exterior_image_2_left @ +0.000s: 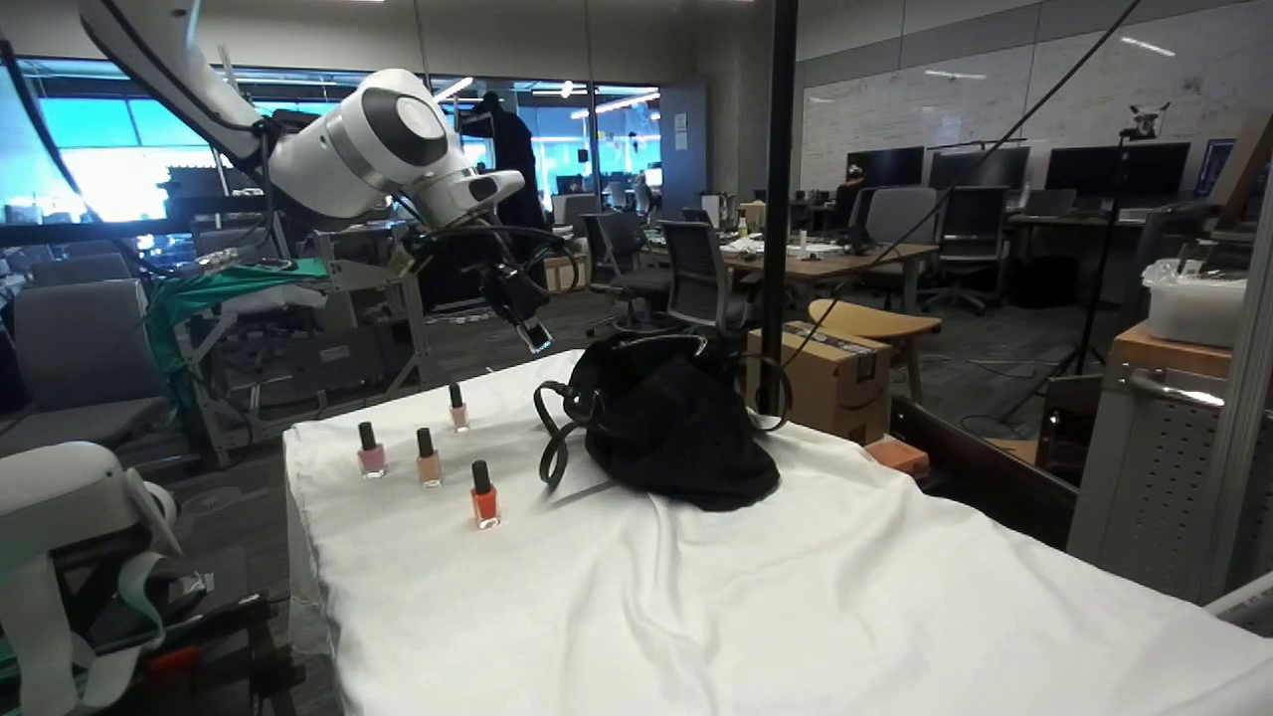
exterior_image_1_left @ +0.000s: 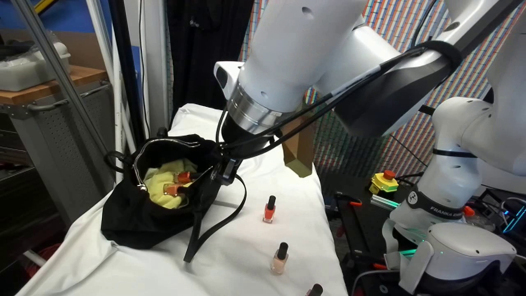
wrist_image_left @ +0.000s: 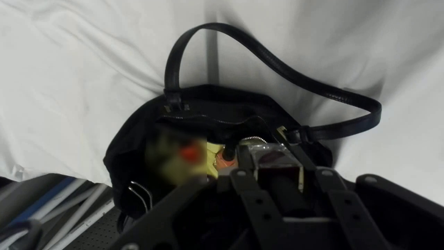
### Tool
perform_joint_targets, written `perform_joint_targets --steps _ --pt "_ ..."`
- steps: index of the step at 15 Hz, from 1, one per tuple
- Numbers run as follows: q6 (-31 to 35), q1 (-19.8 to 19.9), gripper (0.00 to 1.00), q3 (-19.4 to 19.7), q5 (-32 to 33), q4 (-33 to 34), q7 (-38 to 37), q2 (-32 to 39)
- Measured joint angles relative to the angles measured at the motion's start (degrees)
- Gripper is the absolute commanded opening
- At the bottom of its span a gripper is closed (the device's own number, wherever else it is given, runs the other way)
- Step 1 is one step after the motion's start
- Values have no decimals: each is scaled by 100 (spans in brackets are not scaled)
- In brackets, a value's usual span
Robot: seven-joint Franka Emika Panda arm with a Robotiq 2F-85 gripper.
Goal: Place the nail polish bottles inside the black bag from right to left
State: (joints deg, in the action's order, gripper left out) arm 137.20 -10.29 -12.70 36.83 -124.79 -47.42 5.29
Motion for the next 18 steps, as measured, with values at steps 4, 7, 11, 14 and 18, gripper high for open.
perform_joint_targets --steps 4,7,11,14,18 --pt "-7 -155 15 160 260 548 -62 593" --pt "-7 -221 15 362 290 912 4 967" --pt "-6 -260 15 634 309 1312 260 1309" --pt "-5 -269 15 786 312 1547 500 1468" --pt "11 -309 65 907 332 1781 643 1618"
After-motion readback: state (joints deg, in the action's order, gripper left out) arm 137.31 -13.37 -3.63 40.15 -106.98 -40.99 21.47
